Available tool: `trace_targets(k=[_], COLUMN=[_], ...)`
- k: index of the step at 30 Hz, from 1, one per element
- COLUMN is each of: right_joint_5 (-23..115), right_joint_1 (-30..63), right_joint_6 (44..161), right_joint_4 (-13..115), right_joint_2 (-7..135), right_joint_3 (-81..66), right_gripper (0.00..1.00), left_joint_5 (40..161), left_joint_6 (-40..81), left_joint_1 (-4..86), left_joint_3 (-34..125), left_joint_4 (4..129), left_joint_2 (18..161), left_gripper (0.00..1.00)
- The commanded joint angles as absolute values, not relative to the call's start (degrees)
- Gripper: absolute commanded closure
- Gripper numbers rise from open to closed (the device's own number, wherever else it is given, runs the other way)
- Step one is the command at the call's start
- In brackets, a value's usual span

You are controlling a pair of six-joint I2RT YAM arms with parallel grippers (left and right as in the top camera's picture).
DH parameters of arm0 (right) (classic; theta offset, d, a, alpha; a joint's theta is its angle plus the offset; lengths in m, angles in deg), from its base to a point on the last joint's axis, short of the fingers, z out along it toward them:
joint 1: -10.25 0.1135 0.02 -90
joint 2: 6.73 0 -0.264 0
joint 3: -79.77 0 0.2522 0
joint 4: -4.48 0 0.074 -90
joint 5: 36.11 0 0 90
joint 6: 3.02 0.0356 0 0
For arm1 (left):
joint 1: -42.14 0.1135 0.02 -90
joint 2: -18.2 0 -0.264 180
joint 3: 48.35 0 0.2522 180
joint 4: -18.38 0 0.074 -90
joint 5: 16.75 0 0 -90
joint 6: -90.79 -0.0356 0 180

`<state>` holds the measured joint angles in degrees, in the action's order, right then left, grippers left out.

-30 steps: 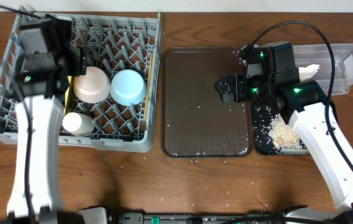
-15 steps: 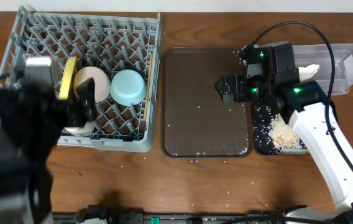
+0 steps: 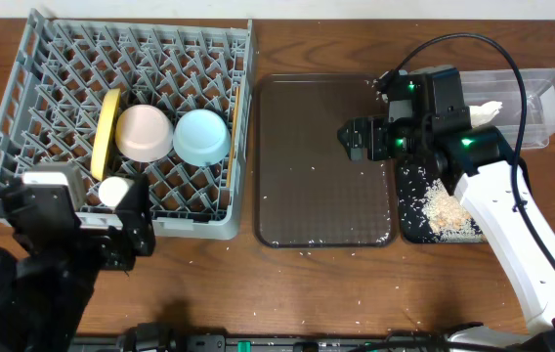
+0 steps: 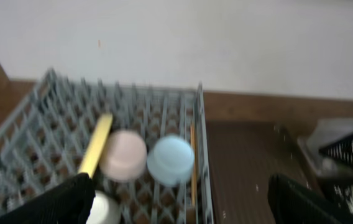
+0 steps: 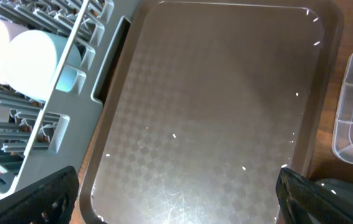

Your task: Sort waste into correct bins and load items into the dishwasher

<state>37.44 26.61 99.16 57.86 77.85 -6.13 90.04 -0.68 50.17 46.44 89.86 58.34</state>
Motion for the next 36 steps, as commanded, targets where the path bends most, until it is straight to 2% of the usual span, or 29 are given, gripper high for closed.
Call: trace_targets(k=[1,4,7,11,16,28,36], right_joint_5=[37.81,37.81,37.81,37.81,37.81,37.81,37.81], right_joint_1=[27.05,27.05,27.05,27.05,27.05,27.05,27.05], right_joint_6=[99.60,99.60,99.60,99.60,99.60,99.60,99.60], right_joint_4=[57.90,57.90,57.90,57.90,57.90,57.90,57.90], right_joint_2=[77.06,77.06,77.06,77.06,77.06,77.06,77.06], right_joint_3=[-6.16,-6.16,-6.16,-6.16,-6.16,-6.16,-6.16], right_gripper=[0.01,0.01,0.01,0.01,0.01,0.01,0.01], left_joint_5=[90.50,87.53,86.85,85.56,83.77,78.50,78.57], left_joint_6=[-0.40,-0.38,-0.38,0.39,2.38,1.92,1.54], left_joint_1=[49.67,48.49,46.31,43.38,41.50,38.76,38.55], left_joint_3=[45.81,41.85,33.94,17.00,0.85,-19.85,-31.43], left_joint_4=[90.25,85.57,75.80,58.80,47.61,42.17,32.77], left_joint_2=[58.17,57.18,54.06,45.93,36.88,23.06,18.30], left_gripper=[0.11,0.10,0.10,0.10,0.10,0.10,0.10])
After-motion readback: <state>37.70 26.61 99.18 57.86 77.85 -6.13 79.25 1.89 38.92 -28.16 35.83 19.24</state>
